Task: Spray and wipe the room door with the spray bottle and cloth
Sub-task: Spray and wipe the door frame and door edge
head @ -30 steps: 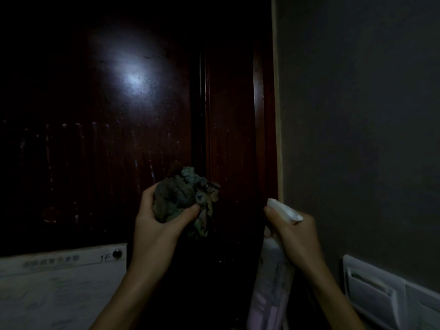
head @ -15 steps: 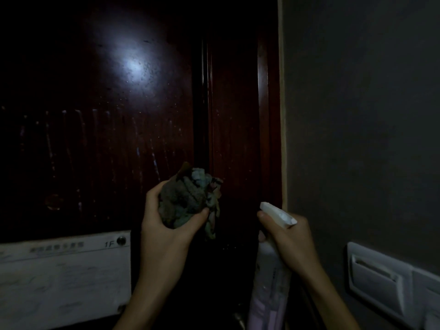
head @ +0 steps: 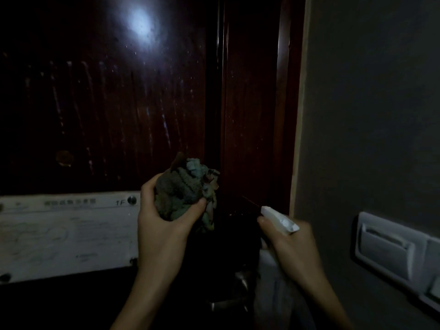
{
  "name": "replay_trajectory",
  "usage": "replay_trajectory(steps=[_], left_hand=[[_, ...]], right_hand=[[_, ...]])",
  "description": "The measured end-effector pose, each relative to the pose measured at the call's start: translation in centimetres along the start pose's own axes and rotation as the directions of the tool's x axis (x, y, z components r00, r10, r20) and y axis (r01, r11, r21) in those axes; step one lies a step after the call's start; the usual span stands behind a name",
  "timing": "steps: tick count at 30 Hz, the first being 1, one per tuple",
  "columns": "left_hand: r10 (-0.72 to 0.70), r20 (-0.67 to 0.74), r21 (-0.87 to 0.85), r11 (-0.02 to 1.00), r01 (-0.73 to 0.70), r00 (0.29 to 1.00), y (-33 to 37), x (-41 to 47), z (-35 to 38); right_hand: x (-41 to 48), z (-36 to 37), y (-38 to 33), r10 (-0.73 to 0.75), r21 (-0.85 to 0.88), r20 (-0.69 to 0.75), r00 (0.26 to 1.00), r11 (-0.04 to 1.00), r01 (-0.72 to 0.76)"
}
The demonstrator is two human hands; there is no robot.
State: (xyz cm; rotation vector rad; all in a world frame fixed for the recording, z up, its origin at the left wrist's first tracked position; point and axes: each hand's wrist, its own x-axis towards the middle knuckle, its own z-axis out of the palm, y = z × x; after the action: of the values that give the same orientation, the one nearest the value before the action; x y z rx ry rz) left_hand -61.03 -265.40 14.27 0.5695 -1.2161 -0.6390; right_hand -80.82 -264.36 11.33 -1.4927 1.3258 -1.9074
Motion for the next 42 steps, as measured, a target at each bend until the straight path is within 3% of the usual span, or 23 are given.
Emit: replay_trajectory(steps=[5,13,18,22,26,31,35,42], left_hand=[[-0.083,-0.047,-0.012,0.997,0.082,0.995,-1.8,-2.1,-0.4],[-0.105,-0.146,-0.002,0.994,0.106,0.984,-3.0,-3.3,-0.6],[-0.095,-0.145,0.021,0.995,0.099,0.985,-3.2,-2.8,-0.4],[-0.099,-0.137,0.012,0.995,0.102,0.986,-3.2,-2.5,-0.2],[-0.091,-0.123,0.019,0.995,0.094,0.988,-3.2,-2.2,0.1],[-0.081,-0.114,0.032,0.996,0.085,0.99,-3.3,-2.1,0.3],[-0.101,-0.103,0.028,0.994,0.104,0.99,-3.2,-2.3,0.4],[-0.121,-0.105,0.02,0.992,0.124,0.987,-2.6,-2.5,-0.4]], right_hand=[[-2.5,0.7,2.1,0.039,-0.16,0.009,0.999,0.986,-0.037],[-3.8,1.6,2.3,0.087,-0.162,-0.034,0.996,0.982,-0.092],[-3.1,1.6,2.2,0.048,-0.279,-0.032,0.998,0.959,-0.054],[-2.7,0.9,2.3,0.045,-0.249,-0.131,0.99,0.966,-0.077],[-1.9,0.3,2.2,0.065,-0.31,-0.113,0.991,0.946,-0.098],[-2.1,-0.2,1.8,0.126,-0.172,-0.122,0.985,0.974,-0.146],[-2.2,0.1,1.7,0.052,-0.243,-0.063,0.997,0.968,-0.065],[-2.7,0.4,1.7,0.098,-0.142,-0.066,0.993,0.984,-0.106]])
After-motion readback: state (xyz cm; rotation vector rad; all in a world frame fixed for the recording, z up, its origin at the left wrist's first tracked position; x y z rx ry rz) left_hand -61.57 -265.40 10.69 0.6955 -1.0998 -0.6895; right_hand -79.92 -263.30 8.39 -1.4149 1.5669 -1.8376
